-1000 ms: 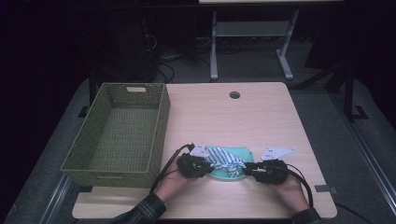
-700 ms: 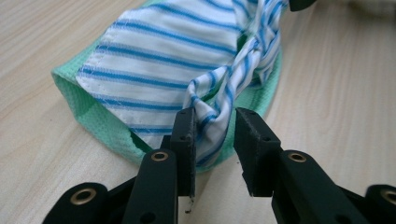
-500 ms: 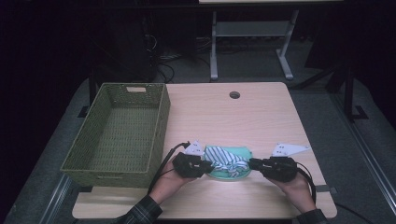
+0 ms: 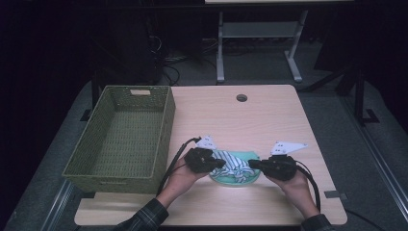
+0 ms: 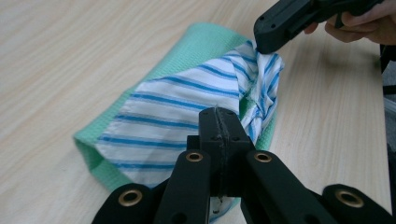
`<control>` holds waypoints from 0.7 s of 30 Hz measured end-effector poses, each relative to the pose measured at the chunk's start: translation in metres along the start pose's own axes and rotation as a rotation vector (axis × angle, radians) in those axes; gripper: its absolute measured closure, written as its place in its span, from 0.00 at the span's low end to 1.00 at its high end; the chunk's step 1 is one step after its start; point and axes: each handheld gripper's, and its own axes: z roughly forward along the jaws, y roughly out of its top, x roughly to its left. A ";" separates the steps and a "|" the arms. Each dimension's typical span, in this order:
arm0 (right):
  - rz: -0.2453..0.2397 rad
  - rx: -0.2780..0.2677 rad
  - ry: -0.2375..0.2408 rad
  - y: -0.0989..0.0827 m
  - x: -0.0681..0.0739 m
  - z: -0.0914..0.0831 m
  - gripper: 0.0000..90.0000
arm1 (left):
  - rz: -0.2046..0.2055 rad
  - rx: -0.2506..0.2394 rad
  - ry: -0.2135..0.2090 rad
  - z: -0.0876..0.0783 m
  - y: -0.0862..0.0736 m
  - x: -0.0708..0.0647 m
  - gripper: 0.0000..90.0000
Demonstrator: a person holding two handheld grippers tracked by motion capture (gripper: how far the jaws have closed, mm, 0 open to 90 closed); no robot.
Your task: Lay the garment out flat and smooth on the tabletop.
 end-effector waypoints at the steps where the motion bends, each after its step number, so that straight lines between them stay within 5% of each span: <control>1: -0.004 0.008 0.000 -0.001 0.001 0.001 1.00 | 0.007 0.011 -0.003 0.003 -0.001 -0.001 0.99; 21: -0.016 0.126 0.040 -0.027 0.013 0.015 1.00 | 0.020 0.120 -0.016 0.028 -0.020 -0.007 0.99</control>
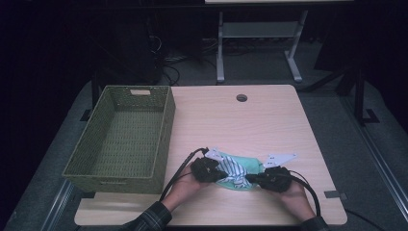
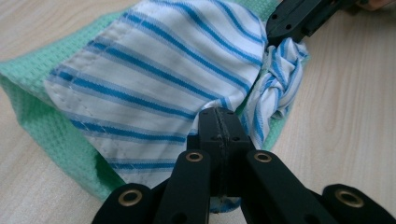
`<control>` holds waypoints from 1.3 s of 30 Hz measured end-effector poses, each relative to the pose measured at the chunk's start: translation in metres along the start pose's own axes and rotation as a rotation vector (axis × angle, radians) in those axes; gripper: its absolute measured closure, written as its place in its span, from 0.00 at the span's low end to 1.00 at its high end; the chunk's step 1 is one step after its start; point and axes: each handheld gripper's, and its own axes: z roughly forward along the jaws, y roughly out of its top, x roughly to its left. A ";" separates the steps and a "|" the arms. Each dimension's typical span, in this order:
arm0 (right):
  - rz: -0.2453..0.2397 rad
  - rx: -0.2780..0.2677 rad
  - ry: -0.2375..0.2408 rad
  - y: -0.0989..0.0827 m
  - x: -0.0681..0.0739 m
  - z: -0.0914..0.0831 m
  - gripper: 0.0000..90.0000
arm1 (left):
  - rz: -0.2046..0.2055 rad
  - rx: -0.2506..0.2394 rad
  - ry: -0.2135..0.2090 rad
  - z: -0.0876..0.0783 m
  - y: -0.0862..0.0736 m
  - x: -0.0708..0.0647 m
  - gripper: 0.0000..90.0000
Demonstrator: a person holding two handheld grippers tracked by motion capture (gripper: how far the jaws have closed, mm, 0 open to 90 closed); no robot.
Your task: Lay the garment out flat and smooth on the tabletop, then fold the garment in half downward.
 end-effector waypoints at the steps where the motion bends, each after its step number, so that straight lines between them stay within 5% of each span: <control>1: -0.001 0.001 -0.001 0.000 0.000 0.000 1.00 | 0.000 -0.001 0.002 0.000 0.000 0.000 0.99; 16: 0.007 -0.086 -0.055 0.014 -0.011 -0.019 1.00 | -0.011 -0.084 0.022 -0.028 0.020 0.009 0.98; 25: 0.002 -0.085 -0.101 0.030 -0.024 -0.008 1.00 | -0.018 -0.132 0.055 -0.022 0.045 0.022 0.98; 34: 0.010 -0.010 -0.127 0.026 -0.034 0.014 1.00 | -0.043 -0.077 0.074 0.012 0.049 0.035 0.99; 39: 0.009 0.029 -0.139 0.022 -0.036 0.021 1.00 | -0.014 -0.015 0.110 0.021 0.046 0.038 0.99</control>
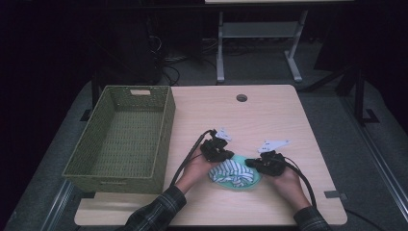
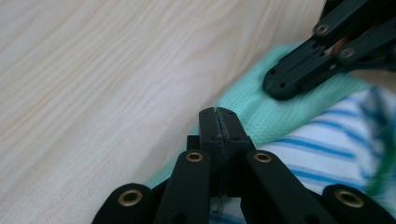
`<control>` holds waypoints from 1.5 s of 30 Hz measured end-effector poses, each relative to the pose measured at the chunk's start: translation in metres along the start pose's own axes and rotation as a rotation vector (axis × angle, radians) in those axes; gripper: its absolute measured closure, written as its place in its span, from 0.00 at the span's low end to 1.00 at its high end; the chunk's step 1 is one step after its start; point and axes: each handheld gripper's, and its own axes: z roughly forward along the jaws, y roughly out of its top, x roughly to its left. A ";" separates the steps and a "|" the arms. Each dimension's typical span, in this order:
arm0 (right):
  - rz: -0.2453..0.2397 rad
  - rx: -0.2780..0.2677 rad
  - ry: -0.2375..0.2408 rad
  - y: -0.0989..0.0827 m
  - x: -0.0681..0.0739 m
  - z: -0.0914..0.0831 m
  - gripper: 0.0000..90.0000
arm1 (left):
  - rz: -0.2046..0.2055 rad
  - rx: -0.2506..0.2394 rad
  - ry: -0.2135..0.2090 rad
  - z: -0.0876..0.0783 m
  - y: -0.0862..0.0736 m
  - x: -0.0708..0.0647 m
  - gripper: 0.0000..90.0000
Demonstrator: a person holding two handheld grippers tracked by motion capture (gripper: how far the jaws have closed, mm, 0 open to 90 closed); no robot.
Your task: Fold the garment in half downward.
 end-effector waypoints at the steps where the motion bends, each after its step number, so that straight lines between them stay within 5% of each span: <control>1: -0.001 -0.003 0.000 0.000 0.000 0.000 1.00 | 0.006 0.016 0.003 0.003 -0.002 0.000 0.99; 8: 0.002 -0.004 -0.004 0.001 0.001 -0.001 1.00 | -0.015 -0.016 -0.018 0.004 -0.001 0.001 0.99; 14: -0.006 -0.071 -0.011 0.011 -0.002 -0.015 1.00 | -0.015 -0.083 -0.035 -0.022 0.005 -0.001 0.92; 18: -0.002 -0.092 -0.017 0.020 -0.008 -0.016 1.00 | -0.017 -0.111 -0.055 -0.036 0.004 -0.007 0.95; 35: -0.003 -0.062 0.001 0.027 -0.022 0.011 1.00 | 0.014 -0.083 -0.164 -0.048 -0.028 -0.056 0.99; 45: -0.019 -0.013 0.012 0.024 -0.021 0.023 1.00 | 0.053 0.025 -0.185 -0.024 -0.043 -0.071 0.99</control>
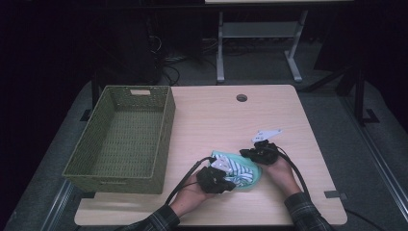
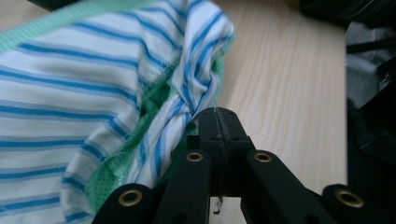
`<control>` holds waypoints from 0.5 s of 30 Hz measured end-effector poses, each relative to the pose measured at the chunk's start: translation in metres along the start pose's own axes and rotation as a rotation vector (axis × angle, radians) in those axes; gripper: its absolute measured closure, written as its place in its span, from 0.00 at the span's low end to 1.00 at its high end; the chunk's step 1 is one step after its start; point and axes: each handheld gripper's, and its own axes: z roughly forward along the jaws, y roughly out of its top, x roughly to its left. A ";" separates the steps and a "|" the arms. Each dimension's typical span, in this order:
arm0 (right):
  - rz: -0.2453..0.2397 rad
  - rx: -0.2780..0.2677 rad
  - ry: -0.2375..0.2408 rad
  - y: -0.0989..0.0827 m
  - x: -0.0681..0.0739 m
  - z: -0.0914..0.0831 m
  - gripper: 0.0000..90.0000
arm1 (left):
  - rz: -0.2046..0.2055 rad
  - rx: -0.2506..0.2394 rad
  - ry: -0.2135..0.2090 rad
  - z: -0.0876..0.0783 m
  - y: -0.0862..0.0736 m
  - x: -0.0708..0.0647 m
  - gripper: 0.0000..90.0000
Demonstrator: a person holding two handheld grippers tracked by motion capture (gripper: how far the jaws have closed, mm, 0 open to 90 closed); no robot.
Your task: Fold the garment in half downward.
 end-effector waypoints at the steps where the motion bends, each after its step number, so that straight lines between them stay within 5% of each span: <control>1: -0.001 0.003 0.000 0.000 0.001 0.001 1.00 | 0.003 0.002 -0.001 0.002 0.000 0.001 0.99; 15: -0.008 0.035 0.012 -0.005 0.004 -0.007 1.00 | -0.003 0.027 0.039 0.004 -0.002 0.008 0.99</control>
